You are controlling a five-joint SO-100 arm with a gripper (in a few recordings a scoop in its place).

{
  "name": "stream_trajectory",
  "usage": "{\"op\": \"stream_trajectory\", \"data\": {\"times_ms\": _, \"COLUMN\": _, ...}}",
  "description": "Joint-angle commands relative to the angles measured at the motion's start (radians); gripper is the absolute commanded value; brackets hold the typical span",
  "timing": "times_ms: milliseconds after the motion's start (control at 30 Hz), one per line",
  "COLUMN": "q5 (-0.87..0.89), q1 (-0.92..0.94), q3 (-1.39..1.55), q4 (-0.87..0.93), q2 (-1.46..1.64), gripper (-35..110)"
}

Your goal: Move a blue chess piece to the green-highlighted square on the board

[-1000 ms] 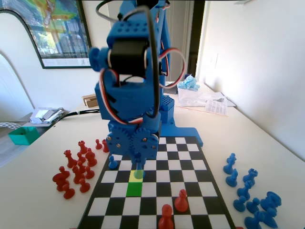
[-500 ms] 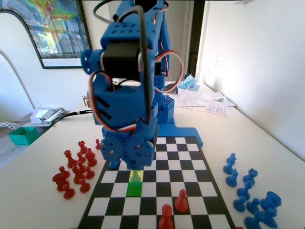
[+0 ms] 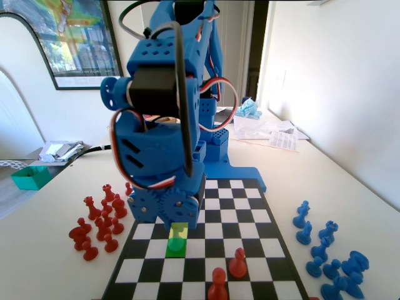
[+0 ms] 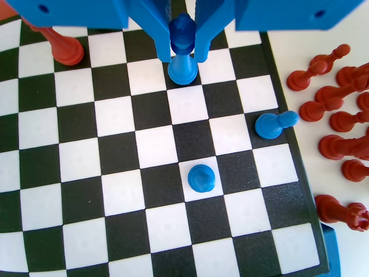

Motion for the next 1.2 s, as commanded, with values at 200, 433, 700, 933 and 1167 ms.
{"op": "stream_trajectory", "data": {"times_ms": 200, "q5": -0.011, "q1": 0.008, "q3": -0.032, "q4": -0.026, "q2": 0.043, "gripper": 8}}
{"op": "stream_trajectory", "data": {"times_ms": 433, "q5": -0.02, "q1": 0.011, "q3": -0.031, "q4": -0.026, "q2": 0.051, "gripper": 15}}
{"op": "stream_trajectory", "data": {"times_ms": 700, "q5": -0.035, "q1": 0.006, "q3": -0.021, "q4": 0.017, "q2": 0.132, "gripper": 17}}
{"op": "stream_trajectory", "data": {"times_ms": 933, "q5": -0.026, "q1": -0.041, "q3": -0.032, "q4": 0.181, "q2": 0.33, "gripper": 16}}
{"op": "stream_trajectory", "data": {"times_ms": 1167, "q5": -0.046, "q1": -0.101, "q3": -0.034, "q4": 0.39, "q2": 0.609, "gripper": 15}}
